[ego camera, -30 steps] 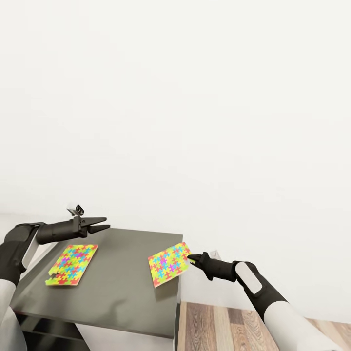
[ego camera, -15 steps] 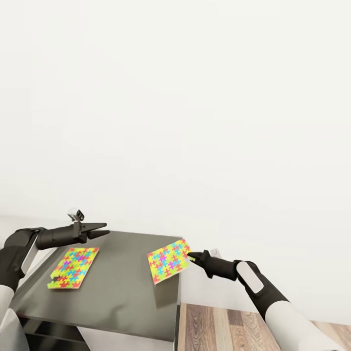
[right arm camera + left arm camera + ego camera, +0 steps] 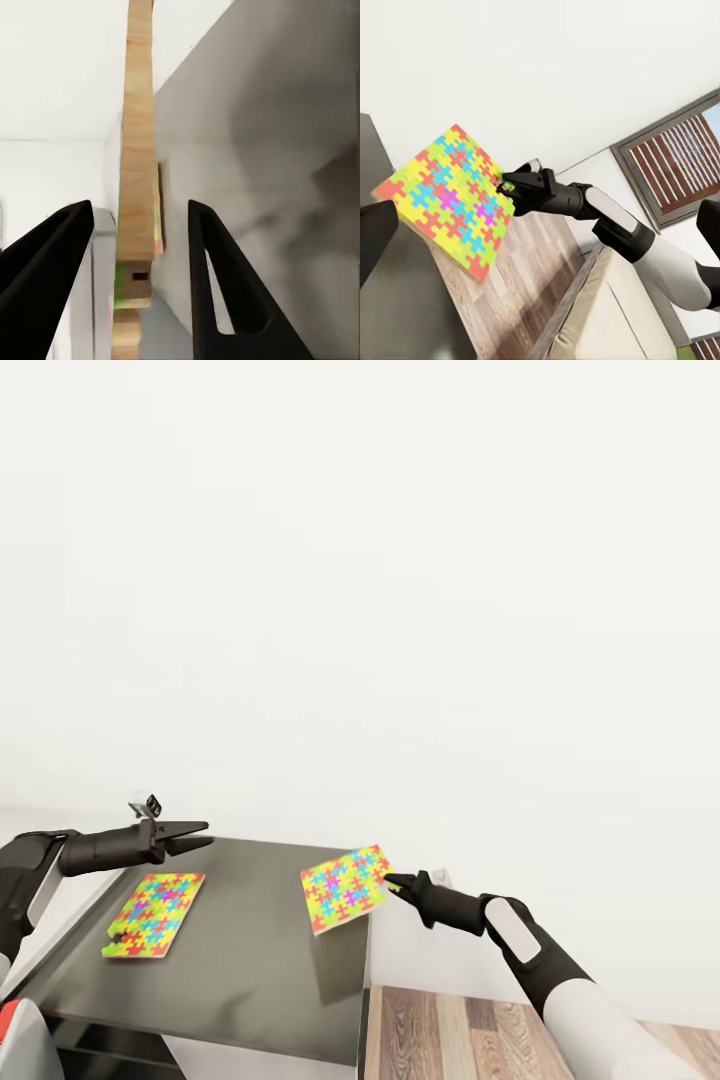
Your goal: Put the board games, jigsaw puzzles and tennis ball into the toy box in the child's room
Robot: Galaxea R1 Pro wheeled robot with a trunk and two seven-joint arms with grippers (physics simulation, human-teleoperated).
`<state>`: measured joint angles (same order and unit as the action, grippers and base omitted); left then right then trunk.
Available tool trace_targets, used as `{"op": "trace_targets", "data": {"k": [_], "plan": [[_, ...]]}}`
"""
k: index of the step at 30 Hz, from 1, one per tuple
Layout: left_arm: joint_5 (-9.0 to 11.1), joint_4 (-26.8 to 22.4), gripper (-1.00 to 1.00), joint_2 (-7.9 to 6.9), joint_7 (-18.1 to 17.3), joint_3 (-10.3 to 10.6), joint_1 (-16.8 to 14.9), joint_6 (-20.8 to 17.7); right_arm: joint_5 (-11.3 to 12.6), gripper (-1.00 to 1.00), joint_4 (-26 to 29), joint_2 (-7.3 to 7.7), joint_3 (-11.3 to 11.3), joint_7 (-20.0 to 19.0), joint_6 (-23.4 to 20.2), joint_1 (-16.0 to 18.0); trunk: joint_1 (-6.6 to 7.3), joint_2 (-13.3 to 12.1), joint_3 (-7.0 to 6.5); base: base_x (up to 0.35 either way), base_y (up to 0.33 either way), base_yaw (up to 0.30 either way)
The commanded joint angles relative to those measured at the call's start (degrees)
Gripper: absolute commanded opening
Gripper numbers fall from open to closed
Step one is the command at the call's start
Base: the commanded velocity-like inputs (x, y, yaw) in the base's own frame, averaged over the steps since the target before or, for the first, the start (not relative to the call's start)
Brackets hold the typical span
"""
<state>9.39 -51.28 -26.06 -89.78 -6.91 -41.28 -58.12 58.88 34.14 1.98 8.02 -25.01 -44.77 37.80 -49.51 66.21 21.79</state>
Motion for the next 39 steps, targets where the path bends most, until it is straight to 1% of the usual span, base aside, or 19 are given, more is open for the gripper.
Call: {"op": "trace_targets", "data": {"k": [1, 5, 8, 11, 20, 22, 25, 28, 33, 39], "plan": [[-0.05, 0.01, 1.0, -0.02, -0.22, 0.0, -0.03, -0.6, -0.12, -1.0, 0.01, -0.01, 0.19, -0.39, 0.44, 0.03, 0.22, -0.37, -0.12, 0.0, 0.0, 0.0], [-0.17, 0.03, 1.0, 0.01, -0.22, 0.16, -0.03, -0.59, 0.05, -1.0, 0.04, -0.04, -0.24, -0.71, 1.6, -0.01, 1.1, -1.98, -0.84, -0.1, 0.0, 0.0], [-0.24, 0.04, 1.0, 0.04, -0.22, 0.34, -0.03, -0.59, 0.15, -1.0, 0.03, -0.11, -1.0, -1.0, 1.82, -0.01, 1.76, -3.18, -1.37, -0.043, 0.0, 0.0], [-0.25, 0.04, 1.0, 0.04, -0.22, 0.38, -0.03, -0.59, 0.17, -1.0, 0.04, -0.12, -1.25, -1.51, 1.92, -0.07, 2.42, -4.39, -1.91, -0.01, 0.0, 0.0], [-0.23, 0.04, 1.0, -0.06, -0.22, 0.37, -0.03, -0.44, 0.18, -1.0, 0.02, -0.13, -1.34, -2.41, 2.06, -0.34, 4.4, -7.99, -3.53, -0.001, 0.0, 0.0], [-0.24, 0.04, 1.0, -0.11, -0.22, 0.34, -0.03, -0.42, 0.18, -1.0, 0.02, -0.08, -1.34, -3.14, 2.06, -0.37, 4.84, -8.8, -3.89, 0.0, 0.0, 0.0], [-0.22, 0.04, 1.0, -0.19, -0.22, 0.32, -0.03, -0.41, 0.11, -1.0, -0.02, -0.08, -1.34, -5.65, 2.1, -0.43, 5.49, -10.0, -4.43, -0.032, 0.0, 0.0], [-0.18, 0.04, 1.0, -0.45, -0.22, 0.32, -0.03, -0.41, 0.1, -1.0, -0.03, -0.1, -1.34, -6.53, 2.27, -0.44, 6.15, -11.2, -4.96, -0.112, 0.0, 0.0], [-0.17, 0.04, 1.0, -0.94, -0.22, 0.32, 0.04, -0.41, 0.2, -1.0, -0.11, -0.05, -1.34, -6.85, 4.13, -0.44, 7.25, -13.21, -5.87, -0.035, 0.0, 0.023], [-0.17, 0.04, 1.0, -1.0, -0.22, 0.32, 0.06, -0.41, 0.26, -1.0, -0.13, 0.0, -1.34, -7.02, 4.48, -0.44, 8.57, -15.62, -7.17, -0.004, 0.0, 0.164]]}}
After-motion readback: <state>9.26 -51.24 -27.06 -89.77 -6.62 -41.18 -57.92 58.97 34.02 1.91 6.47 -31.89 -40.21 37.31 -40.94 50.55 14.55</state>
